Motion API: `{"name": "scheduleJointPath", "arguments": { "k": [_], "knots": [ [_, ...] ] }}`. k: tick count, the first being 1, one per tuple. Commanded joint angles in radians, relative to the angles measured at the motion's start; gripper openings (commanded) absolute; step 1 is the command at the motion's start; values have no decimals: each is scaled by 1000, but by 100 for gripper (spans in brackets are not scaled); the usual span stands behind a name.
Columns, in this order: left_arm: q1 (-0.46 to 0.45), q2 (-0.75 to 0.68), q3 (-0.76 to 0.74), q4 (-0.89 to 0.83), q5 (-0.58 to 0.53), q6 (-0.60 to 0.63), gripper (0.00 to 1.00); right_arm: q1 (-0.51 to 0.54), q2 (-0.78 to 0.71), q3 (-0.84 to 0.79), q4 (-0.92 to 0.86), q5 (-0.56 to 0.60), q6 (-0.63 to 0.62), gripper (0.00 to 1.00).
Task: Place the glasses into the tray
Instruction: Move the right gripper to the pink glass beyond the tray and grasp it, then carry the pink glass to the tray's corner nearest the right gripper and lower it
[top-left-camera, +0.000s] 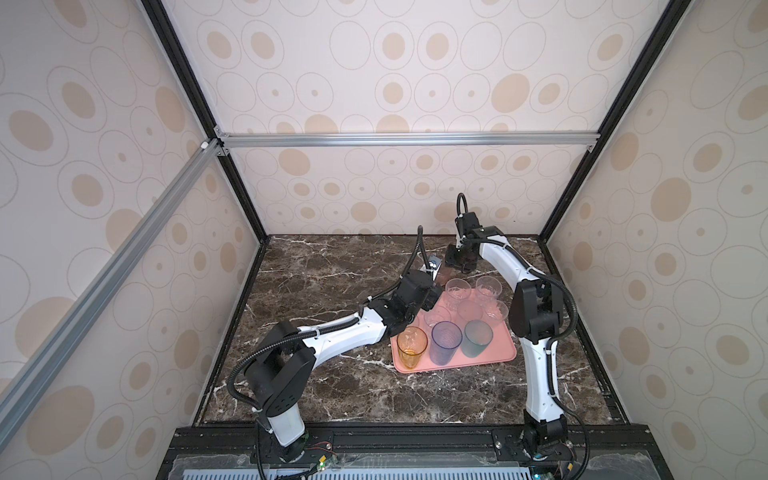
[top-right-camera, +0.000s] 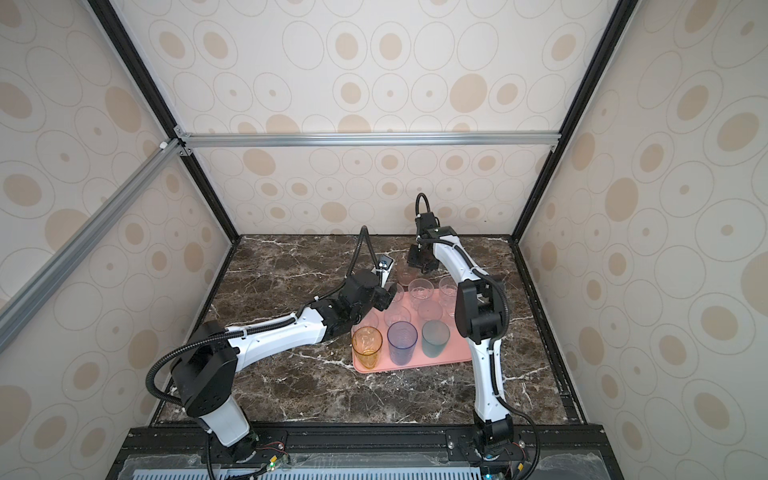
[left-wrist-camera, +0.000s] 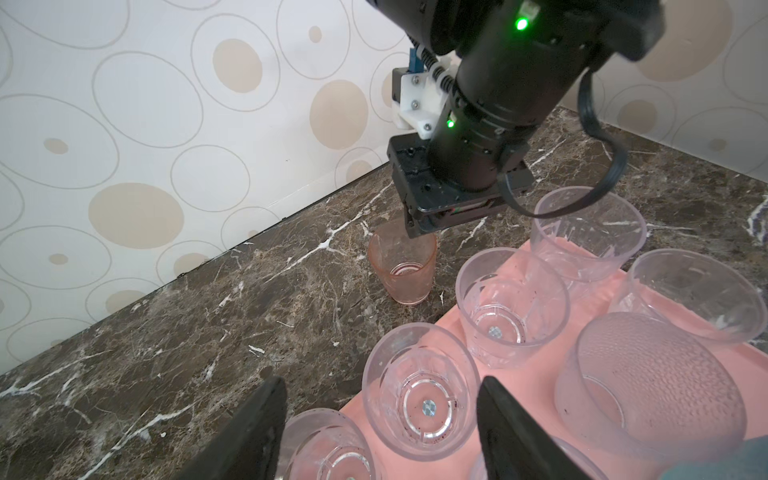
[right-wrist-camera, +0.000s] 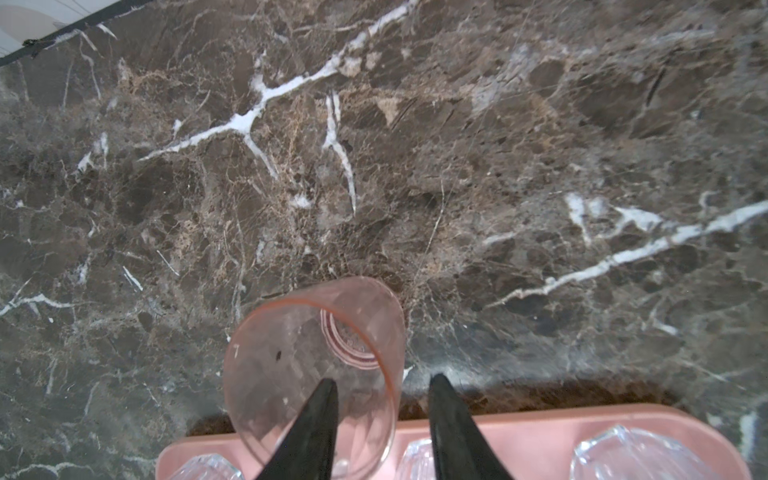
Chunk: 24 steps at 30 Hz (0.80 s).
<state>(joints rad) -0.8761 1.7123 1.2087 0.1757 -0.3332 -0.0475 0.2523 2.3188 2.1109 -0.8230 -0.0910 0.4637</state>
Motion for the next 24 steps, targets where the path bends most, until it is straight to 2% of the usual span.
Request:
{"name": "scheduleJointPath", "arguments": {
  "k": [1,6,10,17,24],
  "knots": [
    [3,-12,30,2,10,-1,73,0,51,58,-29,-3,12,36],
    [6,-35,9,6,7,-2,73,2,100,120,-67,8,-1,20],
    [9,-51,-6,7,2,0,73,3,59,114,-71,26,-16,9],
    [8,-94,-18,4,-6,-12,73,8,-113,35,-61,7,-3,5],
    [7,-225,-59,-15,-41,-89,72,13,-394,-145,-31,-18,11,4]
  ]
}}
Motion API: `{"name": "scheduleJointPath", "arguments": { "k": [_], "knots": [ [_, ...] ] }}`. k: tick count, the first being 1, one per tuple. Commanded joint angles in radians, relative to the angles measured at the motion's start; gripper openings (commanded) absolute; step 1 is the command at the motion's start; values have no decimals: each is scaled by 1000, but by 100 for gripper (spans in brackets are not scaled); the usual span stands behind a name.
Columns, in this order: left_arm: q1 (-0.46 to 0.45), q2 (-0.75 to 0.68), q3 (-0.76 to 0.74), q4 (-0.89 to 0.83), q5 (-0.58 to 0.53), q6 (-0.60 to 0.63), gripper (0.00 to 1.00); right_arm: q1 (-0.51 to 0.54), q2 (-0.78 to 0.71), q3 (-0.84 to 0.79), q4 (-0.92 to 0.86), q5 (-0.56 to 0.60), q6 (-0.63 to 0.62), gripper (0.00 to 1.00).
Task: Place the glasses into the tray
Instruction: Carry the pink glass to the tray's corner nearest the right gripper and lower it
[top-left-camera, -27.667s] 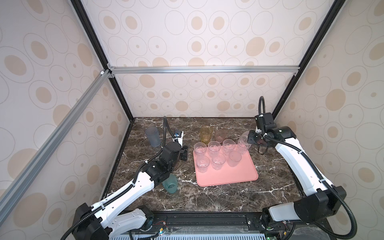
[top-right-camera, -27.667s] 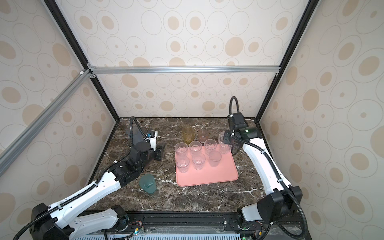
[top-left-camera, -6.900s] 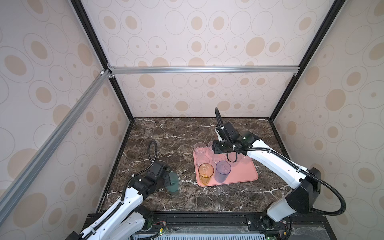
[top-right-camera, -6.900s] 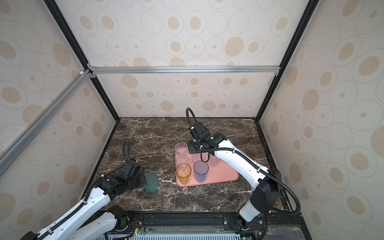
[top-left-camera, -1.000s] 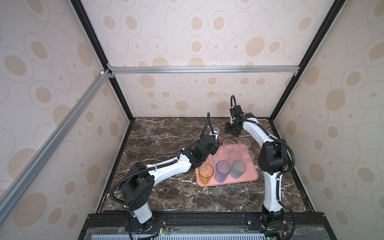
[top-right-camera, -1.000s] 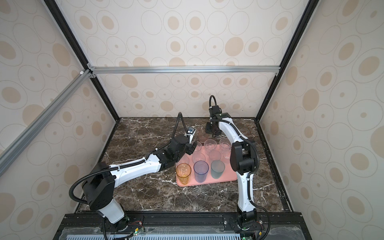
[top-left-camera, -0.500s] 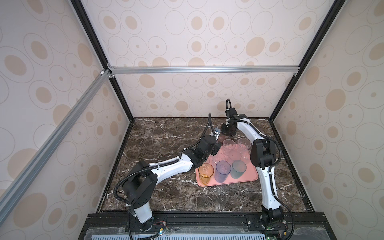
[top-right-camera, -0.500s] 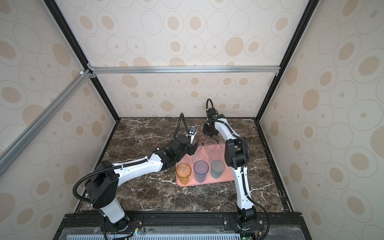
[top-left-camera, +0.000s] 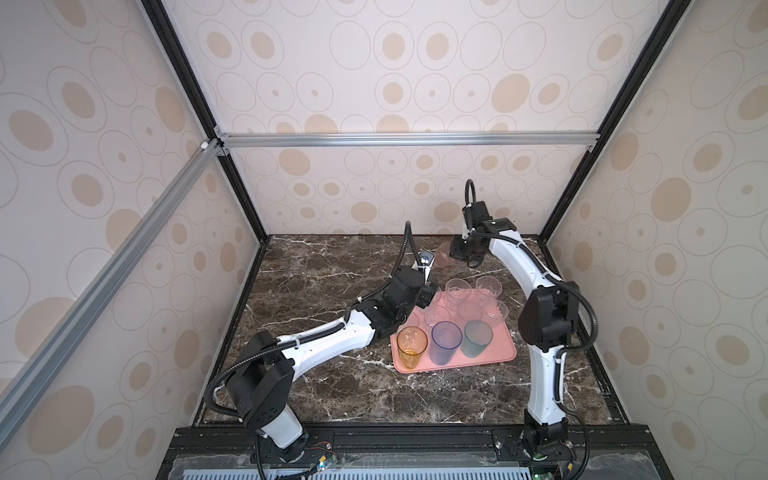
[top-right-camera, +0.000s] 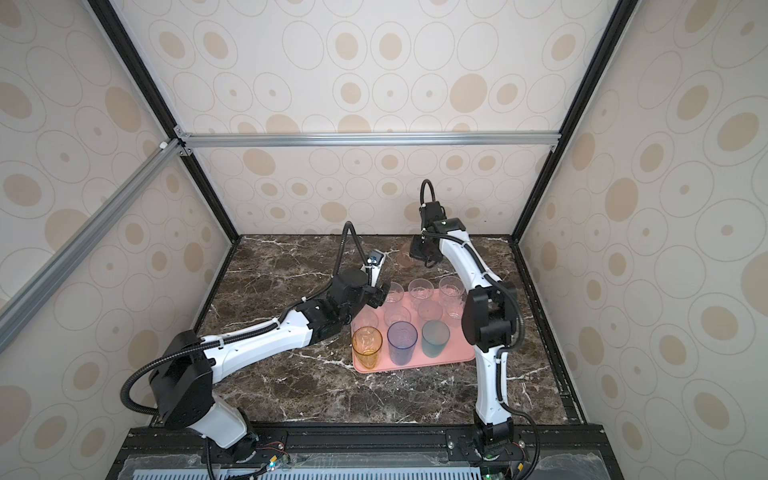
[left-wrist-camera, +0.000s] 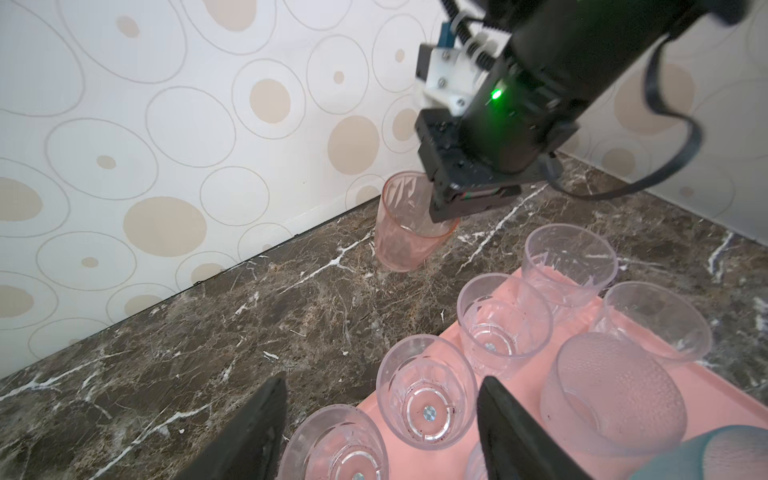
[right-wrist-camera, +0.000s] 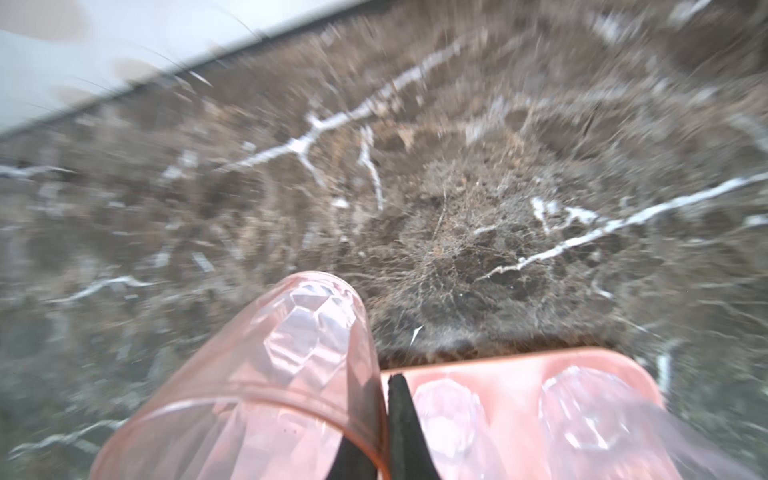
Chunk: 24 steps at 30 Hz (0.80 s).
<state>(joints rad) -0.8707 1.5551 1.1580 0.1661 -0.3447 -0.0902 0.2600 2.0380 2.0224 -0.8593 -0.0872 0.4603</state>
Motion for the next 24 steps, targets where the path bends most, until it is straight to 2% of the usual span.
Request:
{"name": "scheduleJointPath", "arguments": {
  "k": [1,7,12,17,21,24],
  "knots": [
    [1,-89,-19,-15,-48,-67,72,5,-162,-98,18,-34,18,4],
    [-12,-250,-136,24,-89,-127,71,-1,-434,-329,67,-121,38,4],
    [-31,-359,-208,13,-118,-183,70,-26,-623,-453,-14,-138,11,5],
    [-71,-425,-258,6,-147,-216,69,-48,-773,-523,-172,-32,-45,5],
    [-110,-428,-275,-8,-163,-228,69,-73,-852,-581,-314,130,-78,5],
    [-141,-420,-295,-7,-181,-233,69,-137,-915,-681,-362,146,-73,4]
  ]
}}
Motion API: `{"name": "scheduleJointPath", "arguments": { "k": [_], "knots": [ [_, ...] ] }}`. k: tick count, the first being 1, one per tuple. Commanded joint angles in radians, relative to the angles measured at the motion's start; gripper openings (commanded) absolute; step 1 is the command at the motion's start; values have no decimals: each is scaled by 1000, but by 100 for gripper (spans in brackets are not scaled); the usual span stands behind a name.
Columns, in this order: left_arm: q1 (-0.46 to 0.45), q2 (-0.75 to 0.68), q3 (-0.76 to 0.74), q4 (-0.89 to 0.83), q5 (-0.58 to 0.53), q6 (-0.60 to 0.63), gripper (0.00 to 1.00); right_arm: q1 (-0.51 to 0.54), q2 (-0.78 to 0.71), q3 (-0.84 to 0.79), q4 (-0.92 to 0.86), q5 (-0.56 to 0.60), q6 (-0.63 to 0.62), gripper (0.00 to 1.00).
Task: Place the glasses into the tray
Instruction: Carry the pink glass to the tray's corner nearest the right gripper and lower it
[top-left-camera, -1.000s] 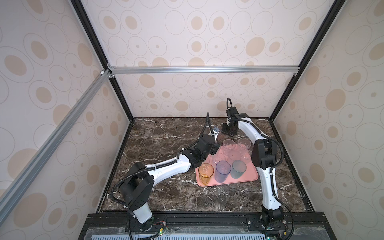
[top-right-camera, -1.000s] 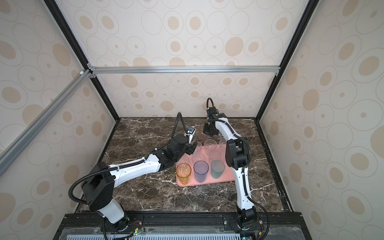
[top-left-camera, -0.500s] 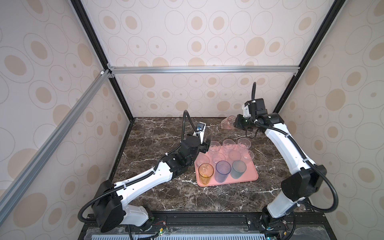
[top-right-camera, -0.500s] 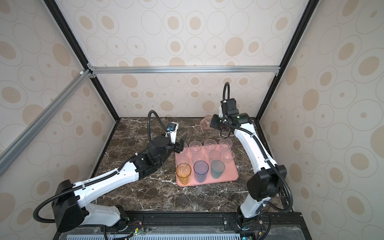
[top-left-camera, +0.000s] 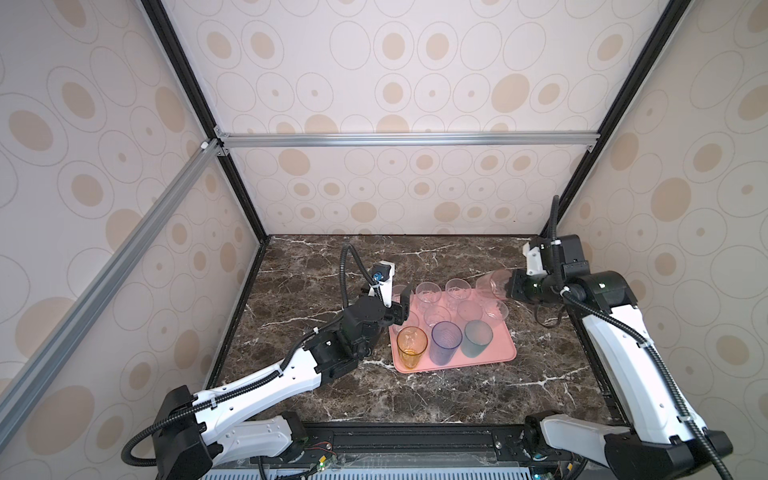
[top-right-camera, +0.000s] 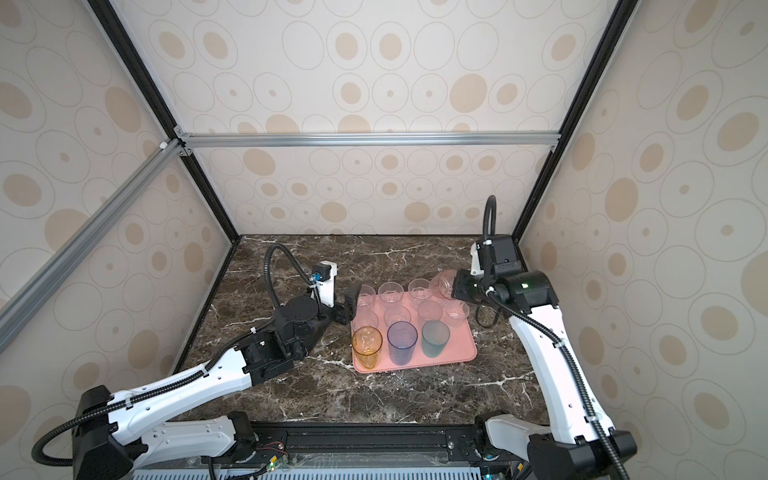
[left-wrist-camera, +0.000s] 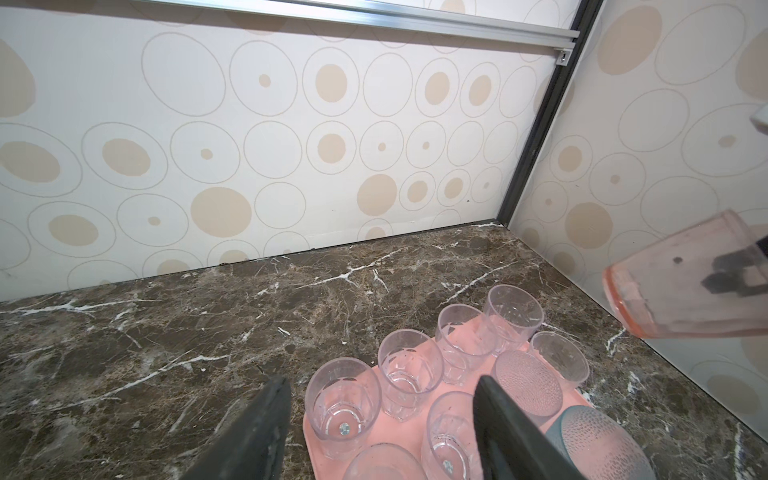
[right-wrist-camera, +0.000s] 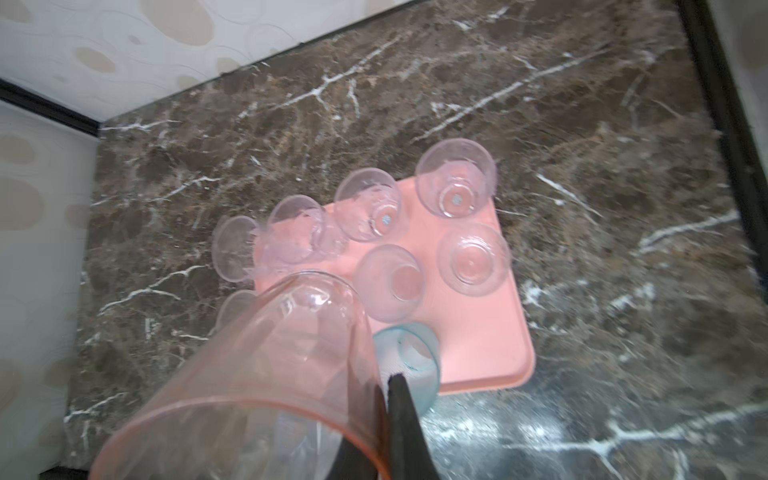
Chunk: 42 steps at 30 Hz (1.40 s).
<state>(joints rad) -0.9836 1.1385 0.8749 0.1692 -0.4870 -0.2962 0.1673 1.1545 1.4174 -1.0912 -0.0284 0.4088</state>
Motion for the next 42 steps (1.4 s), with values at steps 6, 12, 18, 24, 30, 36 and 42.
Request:
{"name": "scheduleJointPath", "arguments": {
  "k": [6,12,18,24,30,36,42],
  "knots": [
    [-56,10,-34,-11,-56,-26,69,-77,-104,-265,-109,178,19,2],
    [-61,2,-57,-13,-62,-21,70,-76,-61,-432,32,187,90,2],
    [-63,-20,-94,-17,-80,-27,70,-76,62,-467,141,203,70,2],
    [-63,-26,-115,-13,-91,-30,70,-79,142,-498,228,226,58,2],
    [-63,-20,-117,-13,-87,-27,70,-84,196,-528,269,216,55,2],
    [-63,-13,-119,-4,-85,-23,70,-88,218,-551,285,235,47,3],
    [-63,-12,-119,-5,-85,-23,70,-87,211,-526,249,209,40,19]
  ]
}}
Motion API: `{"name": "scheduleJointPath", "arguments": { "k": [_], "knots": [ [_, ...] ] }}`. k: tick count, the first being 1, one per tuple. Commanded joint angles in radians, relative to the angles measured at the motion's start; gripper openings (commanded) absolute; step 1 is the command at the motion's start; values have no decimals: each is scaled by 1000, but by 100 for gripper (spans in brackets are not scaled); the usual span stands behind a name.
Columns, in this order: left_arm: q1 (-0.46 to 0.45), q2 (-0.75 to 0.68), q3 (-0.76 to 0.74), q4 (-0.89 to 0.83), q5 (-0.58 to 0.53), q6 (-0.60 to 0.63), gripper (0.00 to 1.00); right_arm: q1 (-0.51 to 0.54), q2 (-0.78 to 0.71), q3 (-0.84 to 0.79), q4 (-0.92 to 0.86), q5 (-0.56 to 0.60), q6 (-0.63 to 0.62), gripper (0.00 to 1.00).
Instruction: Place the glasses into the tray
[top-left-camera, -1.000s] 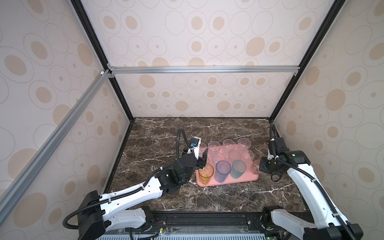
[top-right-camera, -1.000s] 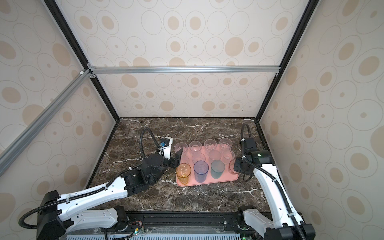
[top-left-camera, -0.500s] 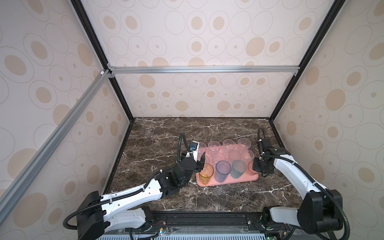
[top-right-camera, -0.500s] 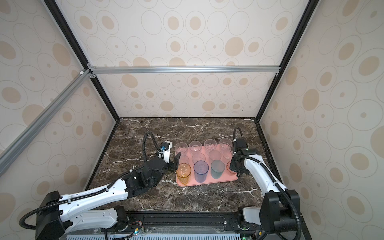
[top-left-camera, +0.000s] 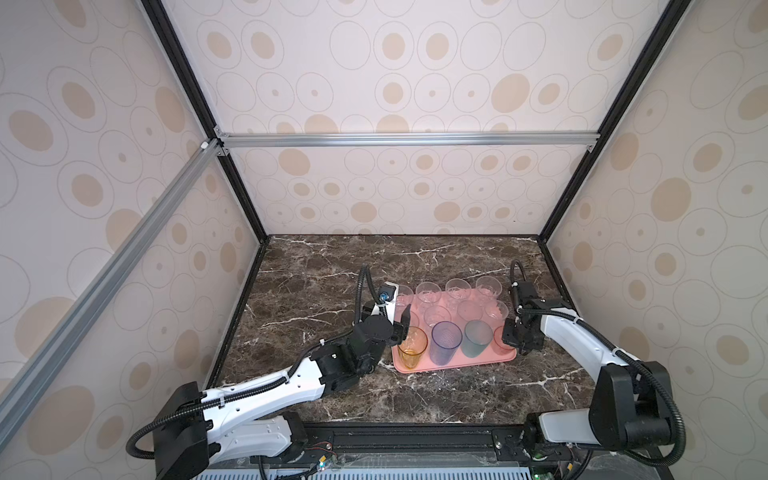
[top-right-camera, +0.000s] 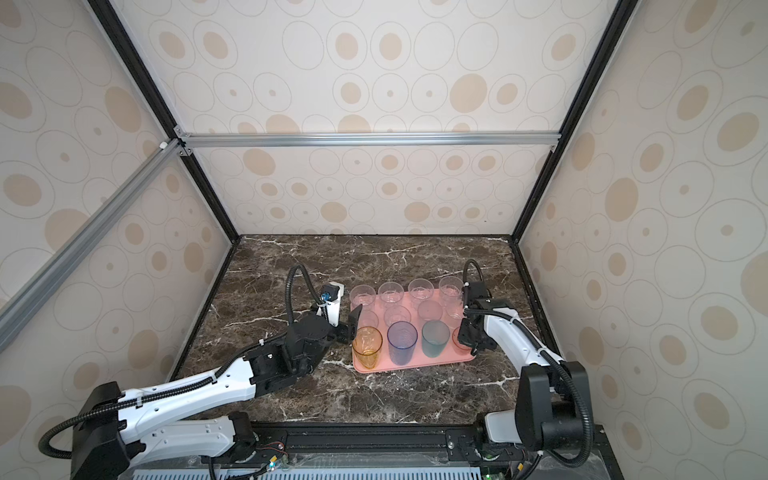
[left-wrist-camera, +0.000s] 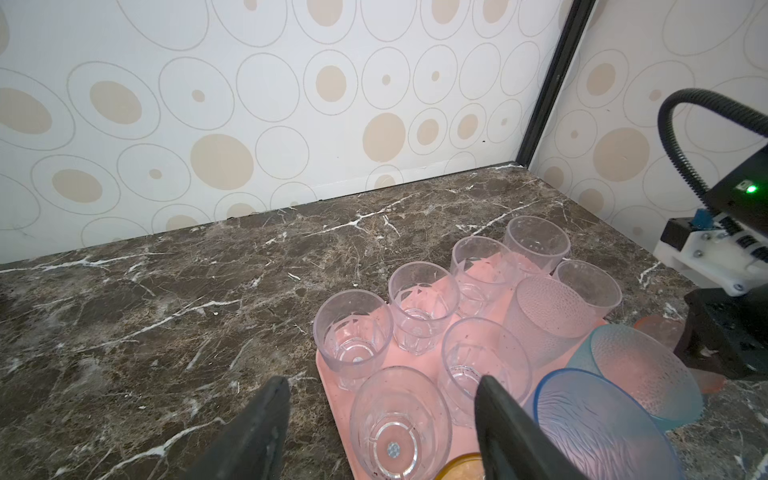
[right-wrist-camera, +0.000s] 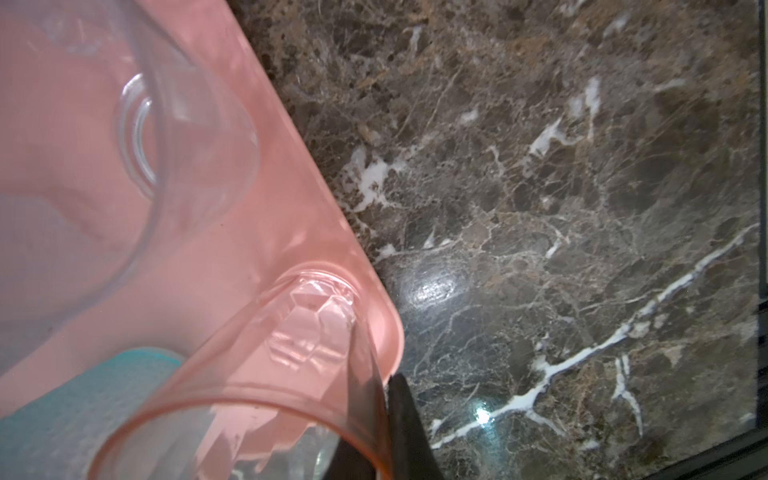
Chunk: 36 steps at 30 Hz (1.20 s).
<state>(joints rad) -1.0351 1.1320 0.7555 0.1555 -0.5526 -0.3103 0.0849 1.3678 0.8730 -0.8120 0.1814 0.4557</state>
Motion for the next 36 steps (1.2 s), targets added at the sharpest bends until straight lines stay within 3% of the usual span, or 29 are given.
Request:
{"name": "scheduleJointPath", "arguments": {
  "k": [1,5,10,15,18,21,26,28,30,34,36],
  "knots": [
    [-11,-6,1,8,-20,-9,70,-5,-9,29,-44,-5,-9,23],
    [-12,-16,2,-2,-34,7,70,-5,-73,99,-121,-4,-17,32],
    [-12,-53,18,-39,-82,59,71,-5,-179,249,-208,-24,-21,34],
    [-11,-124,17,-64,-136,130,72,-3,-282,374,-176,-59,14,40],
    [-10,-172,-16,-52,-191,166,73,-2,-352,334,-44,-53,29,54],
    [-3,-230,-71,-10,-235,193,74,-2,-429,153,224,-25,-6,67],
    [36,-311,-159,40,-271,244,75,10,-506,-123,609,12,-32,72],
    [67,-339,-223,99,-302,300,77,11,-486,-162,652,108,-31,72],
    [143,-355,-326,264,-330,417,82,10,-439,-194,721,208,-57,72],
    [383,-354,-416,400,-314,469,84,6,-342,-235,842,373,-88,72],
    [490,-330,-457,450,-325,474,84,-7,-274,-232,858,387,-99,72]
  ]
}}
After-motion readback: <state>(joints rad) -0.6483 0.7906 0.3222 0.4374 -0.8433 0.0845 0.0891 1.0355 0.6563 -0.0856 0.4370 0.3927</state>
